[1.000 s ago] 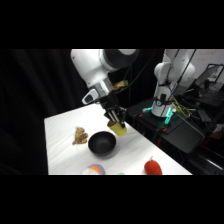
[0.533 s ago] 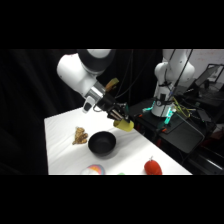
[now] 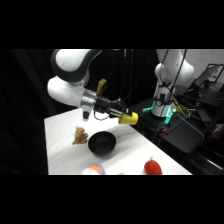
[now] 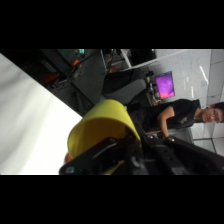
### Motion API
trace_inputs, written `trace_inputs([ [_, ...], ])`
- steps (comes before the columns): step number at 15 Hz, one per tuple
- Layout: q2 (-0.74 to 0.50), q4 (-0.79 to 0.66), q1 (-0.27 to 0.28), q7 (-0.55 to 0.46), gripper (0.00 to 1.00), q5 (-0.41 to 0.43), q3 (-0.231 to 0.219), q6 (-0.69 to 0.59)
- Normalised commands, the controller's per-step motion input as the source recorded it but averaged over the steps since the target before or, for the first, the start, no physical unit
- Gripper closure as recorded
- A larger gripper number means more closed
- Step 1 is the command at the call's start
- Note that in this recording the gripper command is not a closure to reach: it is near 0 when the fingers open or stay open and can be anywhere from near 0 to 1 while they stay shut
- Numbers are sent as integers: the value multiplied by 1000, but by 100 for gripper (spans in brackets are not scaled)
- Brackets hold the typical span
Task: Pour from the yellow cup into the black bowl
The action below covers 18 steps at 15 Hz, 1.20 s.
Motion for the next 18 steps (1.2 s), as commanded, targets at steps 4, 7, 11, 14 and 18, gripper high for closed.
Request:
trace_inputs([
  [4, 179, 383, -48, 171, 10, 177, 8, -276],
  [7, -197, -51, -3, 50, 10, 50, -44, 209],
  [11, -655, -688, 55, -196, 10, -153, -87, 696],
  [14, -808, -987, 87, -179, 10, -160, -104, 838],
  [18, -752, -990, 74, -136, 9, 9, -98, 921],
])
